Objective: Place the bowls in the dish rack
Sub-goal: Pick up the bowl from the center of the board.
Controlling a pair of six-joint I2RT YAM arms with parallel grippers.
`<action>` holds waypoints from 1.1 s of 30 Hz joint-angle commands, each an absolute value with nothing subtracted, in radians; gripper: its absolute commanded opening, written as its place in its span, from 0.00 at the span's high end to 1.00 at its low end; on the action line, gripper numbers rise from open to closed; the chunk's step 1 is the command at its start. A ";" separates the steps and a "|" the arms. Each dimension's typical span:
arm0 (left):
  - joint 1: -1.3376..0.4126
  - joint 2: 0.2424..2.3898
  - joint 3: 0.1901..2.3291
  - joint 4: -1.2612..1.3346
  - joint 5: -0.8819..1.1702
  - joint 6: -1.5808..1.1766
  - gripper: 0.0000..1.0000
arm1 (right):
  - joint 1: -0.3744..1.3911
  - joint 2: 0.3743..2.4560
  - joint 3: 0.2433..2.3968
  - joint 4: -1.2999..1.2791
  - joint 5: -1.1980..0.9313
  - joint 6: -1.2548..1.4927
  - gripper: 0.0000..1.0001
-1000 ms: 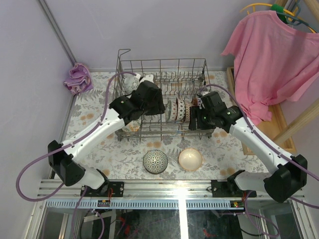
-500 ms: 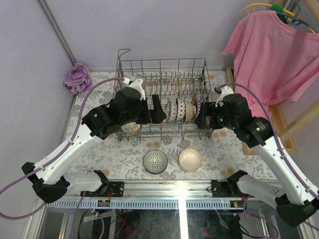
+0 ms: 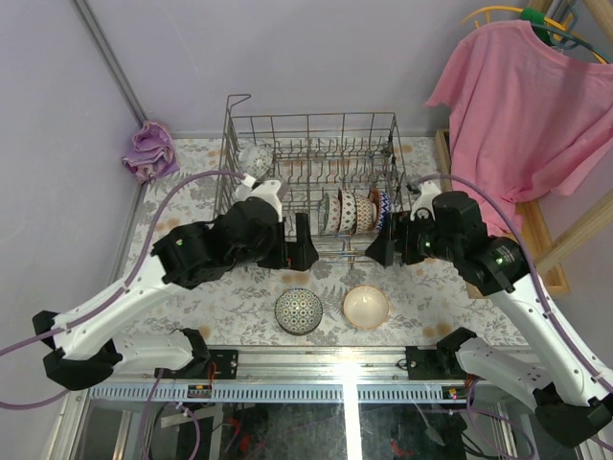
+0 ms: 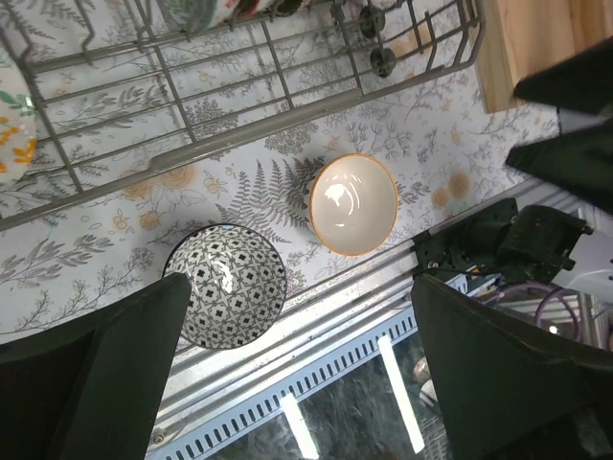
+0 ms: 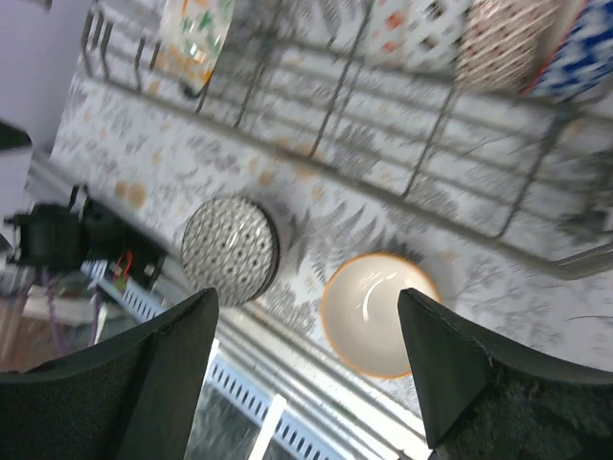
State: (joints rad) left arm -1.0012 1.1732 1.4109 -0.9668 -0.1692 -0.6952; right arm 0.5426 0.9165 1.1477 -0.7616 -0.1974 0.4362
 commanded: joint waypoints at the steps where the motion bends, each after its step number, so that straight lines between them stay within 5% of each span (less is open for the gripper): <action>1: -1.004 1.074 1.399 -0.983 -0.273 -0.755 0.00 | 0.590 0.858 1.035 -0.703 -0.430 0.489 0.18; 15: -1.003 0.918 1.296 -1.017 -0.269 -0.825 0.01 | 1.046 0.959 0.971 -0.690 -0.047 0.556 0.24; 23: -1.015 0.855 1.082 -0.993 -0.196 -0.896 0.05 | 1.086 0.969 0.835 -0.696 0.071 0.666 0.27; 33: -1.019 0.829 1.079 -0.991 -0.220 -0.895 0.07 | 1.085 0.951 0.748 -0.789 0.345 0.877 0.25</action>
